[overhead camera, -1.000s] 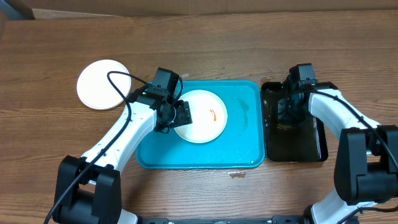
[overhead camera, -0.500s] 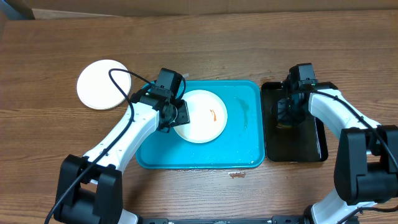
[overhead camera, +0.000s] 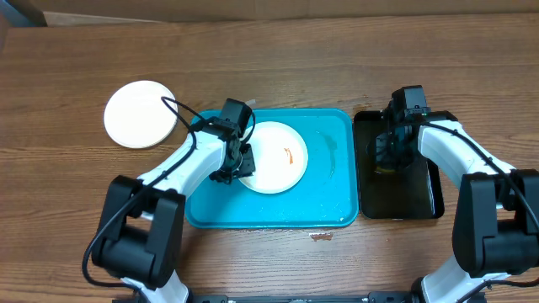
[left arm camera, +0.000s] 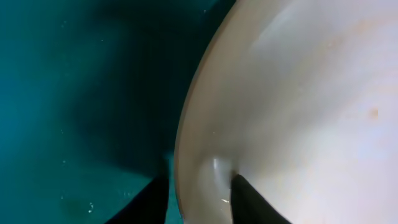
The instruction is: Clean dirty plates on tray and stack at the side
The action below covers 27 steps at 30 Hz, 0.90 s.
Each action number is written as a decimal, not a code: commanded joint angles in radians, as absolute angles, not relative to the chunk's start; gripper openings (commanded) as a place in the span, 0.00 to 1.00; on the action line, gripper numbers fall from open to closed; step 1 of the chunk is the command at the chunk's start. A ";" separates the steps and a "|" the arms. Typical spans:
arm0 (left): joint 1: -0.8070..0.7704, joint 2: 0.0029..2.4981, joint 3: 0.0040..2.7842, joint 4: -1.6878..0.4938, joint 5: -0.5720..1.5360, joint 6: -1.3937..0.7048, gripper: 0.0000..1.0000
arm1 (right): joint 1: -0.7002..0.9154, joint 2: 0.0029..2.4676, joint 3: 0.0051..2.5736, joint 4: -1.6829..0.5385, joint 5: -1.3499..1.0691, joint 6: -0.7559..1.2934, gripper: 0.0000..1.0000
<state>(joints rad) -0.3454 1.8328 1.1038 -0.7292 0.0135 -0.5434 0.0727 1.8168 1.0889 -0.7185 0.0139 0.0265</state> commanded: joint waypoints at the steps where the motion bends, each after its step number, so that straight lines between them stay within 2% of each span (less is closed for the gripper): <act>1: -0.346 1.853 1.098 -0.721 0.001 -0.539 0.32 | 0.072 1.814 1.080 -0.708 0.009 0.030 0.04; 8: -0.346 1.850 1.122 -0.730 0.000 -0.539 0.41 | 0.072 1.814 1.081 -0.708 0.009 0.030 0.04; 18: -0.319 1.850 1.144 -0.748 0.006 -0.539 0.36 | 0.072 1.814 1.081 -0.709 0.009 0.029 0.05; 27: -0.250 1.850 1.146 -0.746 0.107 -0.538 0.33 | 0.072 1.814 1.081 -0.709 0.009 0.030 0.07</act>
<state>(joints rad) -0.2699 1.8359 1.1221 -0.7444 0.0593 -0.5434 0.0727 1.8168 1.0882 -0.7155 0.0139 0.0265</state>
